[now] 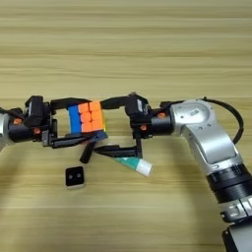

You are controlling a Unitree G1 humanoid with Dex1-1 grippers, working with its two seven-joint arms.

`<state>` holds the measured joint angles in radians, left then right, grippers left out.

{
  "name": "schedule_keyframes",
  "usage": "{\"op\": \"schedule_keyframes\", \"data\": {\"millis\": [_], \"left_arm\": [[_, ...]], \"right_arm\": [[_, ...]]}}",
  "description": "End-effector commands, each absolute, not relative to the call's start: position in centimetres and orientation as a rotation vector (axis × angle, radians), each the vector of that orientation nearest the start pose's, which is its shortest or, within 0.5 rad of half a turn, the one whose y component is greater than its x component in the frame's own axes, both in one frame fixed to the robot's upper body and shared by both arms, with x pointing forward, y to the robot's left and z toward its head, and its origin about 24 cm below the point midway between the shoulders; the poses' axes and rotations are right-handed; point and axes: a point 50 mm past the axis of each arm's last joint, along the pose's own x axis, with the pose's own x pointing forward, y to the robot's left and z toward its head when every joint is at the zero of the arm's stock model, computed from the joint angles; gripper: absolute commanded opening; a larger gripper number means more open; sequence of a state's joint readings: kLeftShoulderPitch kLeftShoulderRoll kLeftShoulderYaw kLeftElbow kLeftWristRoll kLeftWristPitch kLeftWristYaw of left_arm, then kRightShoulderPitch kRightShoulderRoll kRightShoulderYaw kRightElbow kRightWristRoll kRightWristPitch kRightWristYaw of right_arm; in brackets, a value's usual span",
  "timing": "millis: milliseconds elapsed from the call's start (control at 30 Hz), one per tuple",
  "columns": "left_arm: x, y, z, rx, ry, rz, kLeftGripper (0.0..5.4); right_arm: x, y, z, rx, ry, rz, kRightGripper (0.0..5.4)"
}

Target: Move the objects on the table

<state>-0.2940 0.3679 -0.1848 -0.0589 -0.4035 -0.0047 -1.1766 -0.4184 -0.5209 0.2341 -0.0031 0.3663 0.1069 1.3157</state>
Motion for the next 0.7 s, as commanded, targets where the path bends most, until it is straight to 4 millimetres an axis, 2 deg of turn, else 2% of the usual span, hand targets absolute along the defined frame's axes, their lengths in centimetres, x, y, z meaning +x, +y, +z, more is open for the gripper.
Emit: {"op": "schedule_keyframes", "data": {"millis": [33,533,700], "left_arm": [[25.6,10.67,12.89,0.158,-0.273,-1.48,3.27],[25.63,10.48,12.7,0.162,-0.269,-1.479,3.27],[25.66,10.51,12.68,0.164,-0.269,-1.476,3.27]], "right_arm": [[26.88,-12.59,13.61,-0.39,-0.036,1.617,5.18],[26.61,-12.17,13.53,-0.388,-0.036,1.629,3.45],[26.6,-12.11,13.47,-0.385,-0.037,1.631,3.34]]}}
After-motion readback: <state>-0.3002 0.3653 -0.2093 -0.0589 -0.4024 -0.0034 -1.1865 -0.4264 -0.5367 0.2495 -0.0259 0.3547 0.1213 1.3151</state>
